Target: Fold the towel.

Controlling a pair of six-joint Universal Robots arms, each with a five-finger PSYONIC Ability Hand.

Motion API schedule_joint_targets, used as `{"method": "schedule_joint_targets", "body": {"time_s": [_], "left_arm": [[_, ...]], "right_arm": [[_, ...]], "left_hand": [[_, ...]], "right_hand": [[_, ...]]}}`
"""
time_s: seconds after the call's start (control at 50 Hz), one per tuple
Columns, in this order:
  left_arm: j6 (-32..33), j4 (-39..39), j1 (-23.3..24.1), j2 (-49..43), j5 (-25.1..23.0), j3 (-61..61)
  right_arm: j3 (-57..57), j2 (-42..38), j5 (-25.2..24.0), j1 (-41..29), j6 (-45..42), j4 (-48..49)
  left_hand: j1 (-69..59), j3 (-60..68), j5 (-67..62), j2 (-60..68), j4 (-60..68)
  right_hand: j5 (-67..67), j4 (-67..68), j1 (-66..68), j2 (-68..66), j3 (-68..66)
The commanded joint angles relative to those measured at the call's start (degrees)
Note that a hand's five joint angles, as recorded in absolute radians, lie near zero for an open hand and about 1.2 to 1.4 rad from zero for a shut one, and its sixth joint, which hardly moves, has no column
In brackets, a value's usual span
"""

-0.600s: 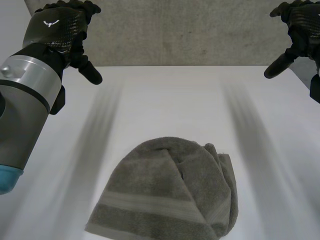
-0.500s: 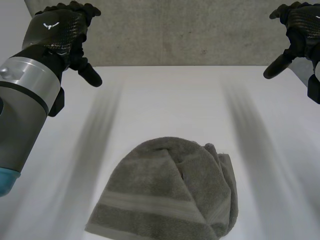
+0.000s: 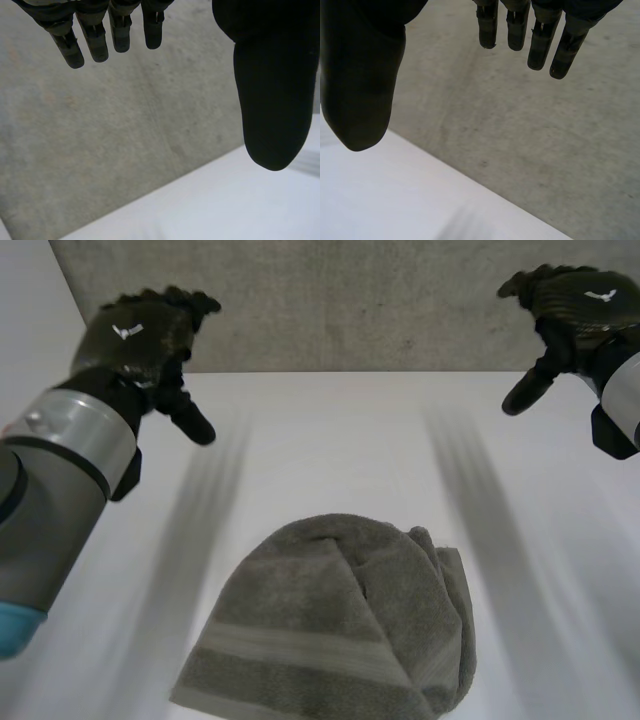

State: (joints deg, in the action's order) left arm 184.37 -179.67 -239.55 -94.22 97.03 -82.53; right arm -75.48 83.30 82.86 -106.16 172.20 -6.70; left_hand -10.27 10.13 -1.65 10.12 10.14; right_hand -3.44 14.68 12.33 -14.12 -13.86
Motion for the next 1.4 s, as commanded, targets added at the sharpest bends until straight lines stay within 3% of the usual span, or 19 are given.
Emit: {"method": "schedule_joint_targets", "body": {"time_s": [0.02, 0.1, 0.16, 0.2, 0.3, 0.44, 0.54, 0.58, 0.6, 0.64, 0.68, 0.82, 0.98, 1.06, 1.2, 1.24, 1.3, 1.36, 1.4], "left_arm": [[0.29, -0.24, 0.31, 0.18, -7.01, -8.15], [0.47, -1.12, 0.22, -0.61, -14.12, -14.39], [0.47, -1.38, 0.22, -0.88, -16.52, -16.08], [0.47, -2.61, 0.31, -1.84, -20.46, -19.23], [0.47, -5.59, 1.36, -5.87, -23.81, -21.97], [0.55, -10.52, 5.93, -11.6, -23.64, -22.24], [0.91, -12.63, 7.69, -16.61, -22.76, -21.62], [1.87, -13.42, 8.13, -18.88, -20.49, -20.57], [1.87, -13.42, 8.13, -18.9, -20.48, -20.57], [3.45, -13.86, 8.31, -20.56, -16.45, -18.29], [4.67, -13.86, 8.39, -21.09, -14.43, -17.06], [11.63, -14.48, 7.87, -20.48, -9.93, -9.67], [15.58, -18.87, 3.65, -12.3, -10.81, 0.35], [15.67, -23.17, 1.02, -9.33, -14.83, -0.34], [16.2, -24.76, -1.27, -8.26, -23.02, -9.4], [16.37, -24.94, -1.89, -8.17, -25.31, -12.3], [17.78, -24.85, -3.38, -8.35, -29.79, -17.67], [20.94, -24.59, -4.96, -8.61, -33.48, -21.8], [25.32, -23.45, -6.63, -8.87, -35.76, -24.68]], "right_arm": [[-4.31, -0.07, -9.01, 0.08, -11.15, -1.04], [-9.41, -0.24, -13.59, -0.01, -20.56, -3.4], [-12.92, -1.55, -15.18, -0.01, -24.96, -4.72], [-14.51, -2.61, -16.05, -0.01, -26.37, -4.99], [-19.17, -4.19, -19.04, -0.01, -27.71, -4.38], [-21.99, -10.53, -23.62, -0.19, -27.27, -3.85], [-20.94, -15.1, -23.45, -1.15, -25.86, -3.68], [-19.02, -16.5, -23.27, -2.47, -23.68, -3.59], [-19.0, -16.5, -23.27, -2.47, -23.66, -3.59], [-16.38, -17.11, -22.92, -2.65, -20.25, -3.59], [-14.8, -17.47, -22.74, -2.65, -18.32, -3.59], [-5.29, -17.47, -22.57, -2.82, -11.71, -1.21], [-0.99, -5.43, -20.02, -2.91, -8.28, 16.71], [-3.61, -2.62, -21.33, -2.91, -7.67, 22.86], [-8.19, -3.76, -28.28, -2.82, -9.6, 18.03], [-8.9, -5.16, -30.04, -2.82, -11.45, 15.75], [-8.73, -11.47, -31.44, -2.65, -24.05, 2.62], [-8.55, -13.34, -31.44, -2.74, -30.43, -2.62], [-8.37, -16.49, -30.14, -2.82, -45.03, -12.42]], "left_hand": [[-2.13, 2.27, -0.75, 2.28, 2.26], [-2.81, 2.95, -1.42, 2.95, 2.93], [-2.81, 2.95, -1.42, 2.95, 2.93], [-2.97, 3.11, -1.59, 3.12, 3.1], [-2.97, 3.12, -1.59, 3.12, 3.1], [-4.32, 4.46, -2.94, 4.47, 4.45], [-19.46, 19.6, -18.07, 19.6, 19.59], [-45.89, 46.04, -44.51, 46.04, 46.02], [-46.04, 46.18, -44.65, 46.18, 46.16], [-69.63, 69.77, -68.25, 69.78, 69.76], [-69.73, 69.87, -68.35, 69.88, 69.86], [-69.73, 69.87, -68.35, 69.88, 69.86], [-69.73, 69.87, -68.35, 69.88, 69.86], [-69.73, 69.87, -68.35, 69.88, 69.86], [-69.73, 69.87, -68.35, 69.88, 69.86], [-69.73, 69.87, -68.35, 69.88, 69.86], [-69.73, 69.87, -68.35, 69.88, 69.86], [-69.73, 69.87, -68.35, 69.88, 69.86], [-66.09, 66.23, -64.71, 66.24, 66.22]], "right_hand": [[3.44, -4.68, -2.33, 4.12, 3.86], [3.44, -4.68, -2.33, 4.12, 3.86], [3.44, -4.68, -2.33, 4.12, 3.86], [3.44, -4.68, -2.33, 4.12, 3.86], [3.44, -4.68, -2.33, 4.12, 3.86], [3.44, -4.68, -2.33, 4.12, 3.86], [-13.8, 12.56, 14.91, -13.12, -13.38], [-35.38, 34.15, 36.49, -34.71, -34.97], [-35.5, 34.26, 36.61, -34.82, -35.08], [-59.6, 58.37, 60.71, -58.93, -59.18], [-66.49, 65.26, 67.6, -65.81, -66.07], [-66.56, 65.32, 67.67, -65.88, -66.14], [-66.56, 65.32, 67.67, -65.88, -66.14], [-66.56, 65.32, 67.67, -65.88, -66.14], [-66.56, 65.32, 67.67, -65.88, -66.14], [-66.56, 65.32, 67.67, -65.88, -66.14], [-66.56, 65.32, 67.67, -65.88, -66.14], [-66.56, 65.32, 67.67, -65.88, -66.14], [-66.56, 65.32, 67.67, -65.88, -66.14]]}}
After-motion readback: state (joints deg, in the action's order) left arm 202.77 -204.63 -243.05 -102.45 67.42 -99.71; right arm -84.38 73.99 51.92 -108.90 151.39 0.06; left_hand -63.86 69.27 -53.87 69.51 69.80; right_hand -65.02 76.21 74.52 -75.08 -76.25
